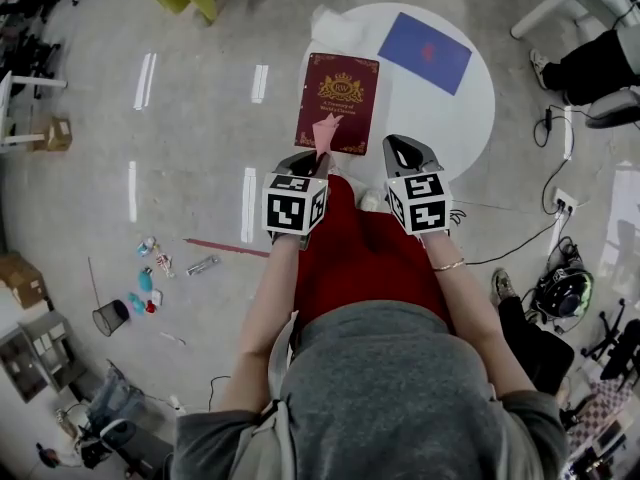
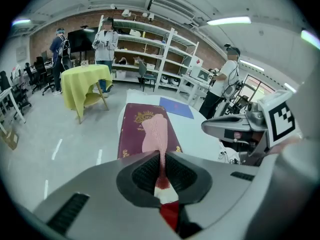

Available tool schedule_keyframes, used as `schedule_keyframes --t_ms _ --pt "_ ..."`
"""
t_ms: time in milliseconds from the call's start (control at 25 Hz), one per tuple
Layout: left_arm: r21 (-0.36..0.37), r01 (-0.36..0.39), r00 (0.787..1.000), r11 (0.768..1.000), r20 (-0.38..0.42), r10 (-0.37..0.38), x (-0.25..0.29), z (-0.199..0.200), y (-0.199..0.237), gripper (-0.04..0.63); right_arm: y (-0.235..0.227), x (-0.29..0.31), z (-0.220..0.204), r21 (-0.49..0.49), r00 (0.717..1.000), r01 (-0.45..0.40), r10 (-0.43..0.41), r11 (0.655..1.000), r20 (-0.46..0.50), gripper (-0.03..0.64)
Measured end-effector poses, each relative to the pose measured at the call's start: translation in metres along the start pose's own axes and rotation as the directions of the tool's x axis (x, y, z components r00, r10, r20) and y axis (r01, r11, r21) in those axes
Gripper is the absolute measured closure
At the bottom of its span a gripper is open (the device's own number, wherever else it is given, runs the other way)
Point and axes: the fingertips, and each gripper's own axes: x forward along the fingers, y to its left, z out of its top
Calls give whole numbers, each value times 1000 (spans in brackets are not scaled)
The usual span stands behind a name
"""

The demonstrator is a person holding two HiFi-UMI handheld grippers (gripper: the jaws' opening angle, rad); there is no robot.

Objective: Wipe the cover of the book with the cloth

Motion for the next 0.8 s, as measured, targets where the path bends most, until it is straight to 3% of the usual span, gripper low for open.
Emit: schedule_keyframes --t_ms 360,800 --pt "52 16 991 999 129 -23 -7 46 -26 561 -13 -31 26 39 994 23 -27 999 102 588" --pt "105 15 952 994 302 -46 -32 98 -47 561 -18 -62 65 46 969 28 -39 999 246 588"
